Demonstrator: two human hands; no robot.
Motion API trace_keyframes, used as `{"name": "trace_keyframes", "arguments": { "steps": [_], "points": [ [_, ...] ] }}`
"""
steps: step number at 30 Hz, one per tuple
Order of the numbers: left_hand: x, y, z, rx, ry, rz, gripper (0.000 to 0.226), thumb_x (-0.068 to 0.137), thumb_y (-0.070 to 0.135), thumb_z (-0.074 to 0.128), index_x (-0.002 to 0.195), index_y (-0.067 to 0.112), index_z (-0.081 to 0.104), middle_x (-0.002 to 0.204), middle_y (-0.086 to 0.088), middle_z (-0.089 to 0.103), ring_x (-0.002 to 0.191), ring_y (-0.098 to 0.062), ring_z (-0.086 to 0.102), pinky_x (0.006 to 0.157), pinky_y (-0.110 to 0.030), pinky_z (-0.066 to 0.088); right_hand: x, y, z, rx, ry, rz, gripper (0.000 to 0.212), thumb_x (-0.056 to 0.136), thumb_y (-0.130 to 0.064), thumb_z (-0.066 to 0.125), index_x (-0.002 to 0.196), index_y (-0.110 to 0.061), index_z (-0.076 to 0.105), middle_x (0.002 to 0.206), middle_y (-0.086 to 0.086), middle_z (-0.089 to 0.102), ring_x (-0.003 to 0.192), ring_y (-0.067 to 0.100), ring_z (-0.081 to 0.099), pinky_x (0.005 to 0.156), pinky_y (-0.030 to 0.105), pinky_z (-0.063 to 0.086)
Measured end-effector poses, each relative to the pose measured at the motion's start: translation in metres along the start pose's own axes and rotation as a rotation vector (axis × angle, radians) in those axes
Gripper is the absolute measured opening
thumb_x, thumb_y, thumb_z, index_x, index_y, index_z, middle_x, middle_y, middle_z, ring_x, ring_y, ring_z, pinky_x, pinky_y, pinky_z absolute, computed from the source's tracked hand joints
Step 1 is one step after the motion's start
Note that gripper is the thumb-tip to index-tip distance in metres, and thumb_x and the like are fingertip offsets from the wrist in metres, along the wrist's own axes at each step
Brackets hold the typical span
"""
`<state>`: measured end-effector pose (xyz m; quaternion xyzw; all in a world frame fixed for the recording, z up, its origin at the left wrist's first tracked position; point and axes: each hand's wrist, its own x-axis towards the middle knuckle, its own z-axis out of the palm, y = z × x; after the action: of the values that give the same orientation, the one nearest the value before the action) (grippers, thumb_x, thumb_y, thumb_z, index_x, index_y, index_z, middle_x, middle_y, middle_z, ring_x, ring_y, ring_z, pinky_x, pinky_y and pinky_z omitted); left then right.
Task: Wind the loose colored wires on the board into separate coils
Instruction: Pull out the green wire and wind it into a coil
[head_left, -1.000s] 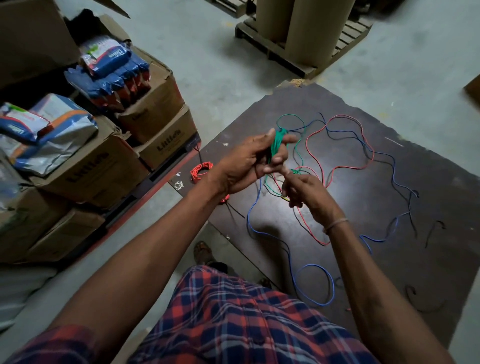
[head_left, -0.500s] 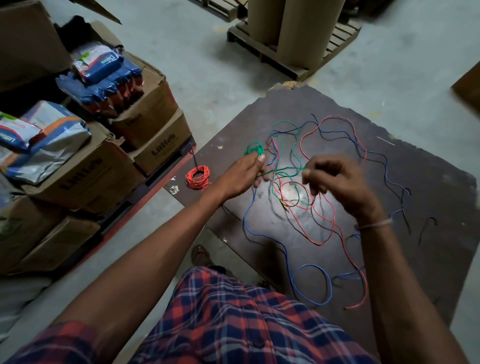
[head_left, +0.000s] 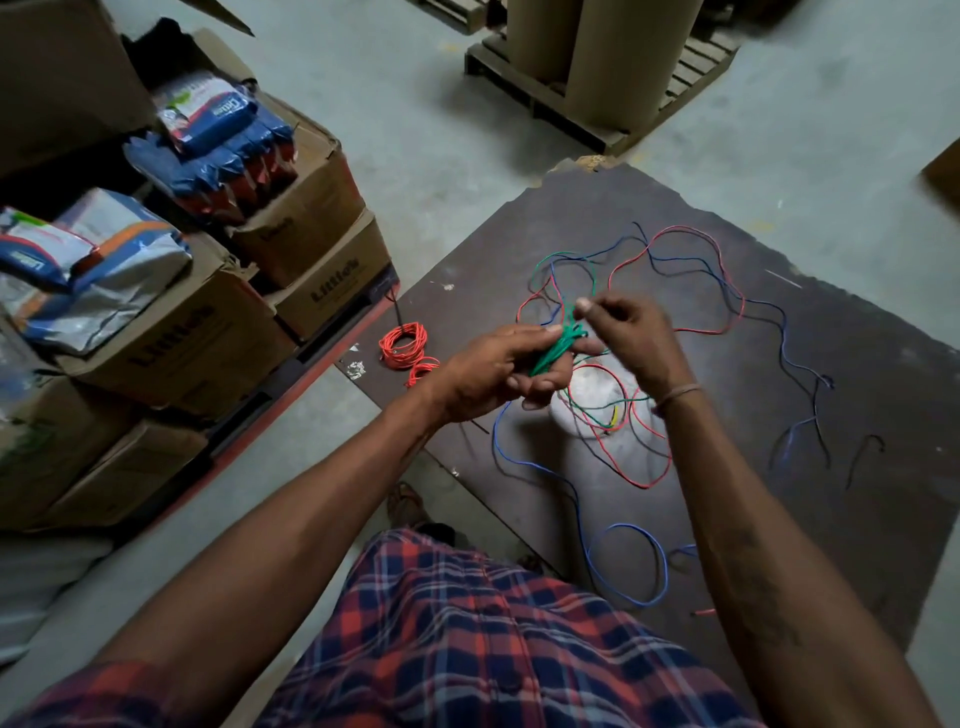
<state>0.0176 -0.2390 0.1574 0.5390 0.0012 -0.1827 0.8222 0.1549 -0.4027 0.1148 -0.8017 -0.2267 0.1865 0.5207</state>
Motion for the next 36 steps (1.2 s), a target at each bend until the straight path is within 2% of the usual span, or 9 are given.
{"name": "trace_keyframes", "arguments": {
  "steps": [4,8,12,14,17,20,25,31,36],
  "points": [
    [0.004,0.012,-0.005,-0.147,0.121,0.104,0.049,0.11,0.024,0.032,0.135,-0.016,0.042,0.079,-0.013,0.056,0.044,-0.007,0.037,0.06,-0.034,0.042,-0.027,-0.005,0.027,-0.054,-0.336,0.147,0.035,0.101,-0.033,0.061,0.091,-0.003,0.075,0.056,0.0,0.047,0.049,0.008,0.038,0.05,0.024,0.031],
    [0.016,0.007,-0.024,-0.212,0.277,0.192,0.033,0.111,0.02,0.032,0.118,-0.007,0.049,0.119,-0.026,0.07,0.086,-0.026,0.074,0.093,-0.041,0.057,-0.055,-0.028,0.027,-0.133,-0.494,0.151,0.032,0.104,-0.042,0.058,0.09,-0.019,0.076,0.055,0.004,0.054,0.047,0.022,0.047,0.051,0.03,0.04],
    [0.027,-0.009,-0.034,0.392,0.605,0.058,0.038,0.108,0.03,0.035,0.108,-0.002,0.054,0.116,-0.013,0.073,0.092,-0.018,0.076,0.099,-0.034,0.05,-0.056,-0.056,-0.004,-0.471,-0.513,0.028,0.015,0.099,-0.034,0.068,0.091,-0.023,0.075,0.054,0.001,0.068,0.039,0.015,0.062,0.056,0.027,0.054],
    [0.023,-0.017,-0.036,0.776,0.613,-0.019,0.038,0.111,0.028,0.033,0.109,-0.004,0.053,0.098,-0.002,0.074,0.084,-0.009,0.073,0.088,-0.027,0.049,-0.05,-0.07,-0.023,-0.581,-0.48,-0.013,0.014,0.096,-0.029,0.07,0.086,-0.022,0.074,0.055,0.001,0.069,0.039,0.013,0.063,0.055,0.027,0.054],
    [0.019,-0.016,-0.035,0.937,0.462,-0.088,0.035,0.111,0.026,0.035,0.096,0.0,0.053,0.073,0.007,0.066,0.067,-0.005,0.067,0.077,-0.029,0.051,-0.037,-0.074,-0.046,-0.473,-0.323,-0.056,0.018,0.092,-0.025,0.075,0.076,-0.016,0.073,0.053,0.001,0.063,0.04,0.016,0.057,0.048,0.03,0.047],
    [0.017,-0.009,-0.022,0.681,0.305,-0.074,0.03,0.108,0.024,0.041,0.086,0.006,0.05,0.063,0.006,0.059,0.048,-0.005,0.051,0.06,-0.022,0.047,-0.026,-0.069,-0.058,-0.014,-0.206,-0.14,0.025,0.09,-0.016,0.072,0.073,0.0,0.066,0.059,0.013,0.063,0.052,0.021,0.055,0.058,0.032,0.044],
    [0.014,-0.003,-0.011,0.217,0.154,-0.064,0.052,0.11,0.029,0.031,0.128,-0.015,0.053,0.063,-0.009,0.05,0.038,-0.007,0.028,0.051,-0.029,0.044,-0.005,-0.054,-0.05,0.501,-0.09,-0.049,0.014,0.096,-0.008,0.061,0.082,-0.006,0.066,0.065,-0.002,0.063,0.048,0.012,0.043,0.056,0.027,0.04],
    [0.013,0.005,-0.004,-0.111,-0.029,0.046,0.06,0.11,0.032,0.025,0.133,-0.02,0.044,0.066,-0.005,0.041,0.04,-0.008,0.014,0.051,-0.025,0.042,0.003,-0.019,-0.007,0.159,-0.056,0.12,0.024,0.098,-0.025,0.068,0.089,-0.003,0.072,0.06,-0.001,0.049,0.051,0.007,0.03,0.046,0.022,0.022],
    [0.028,0.018,-0.018,-0.298,0.309,0.224,0.053,0.113,0.034,0.023,0.13,-0.01,0.045,0.072,-0.002,0.06,0.044,-0.007,0.044,0.067,-0.031,0.055,-0.029,-0.018,0.028,0.067,-0.391,0.273,0.044,0.105,-0.037,0.056,0.087,-0.002,0.074,0.056,0.0,0.036,0.046,0.011,0.025,0.046,0.022,0.018]
  ]
}}
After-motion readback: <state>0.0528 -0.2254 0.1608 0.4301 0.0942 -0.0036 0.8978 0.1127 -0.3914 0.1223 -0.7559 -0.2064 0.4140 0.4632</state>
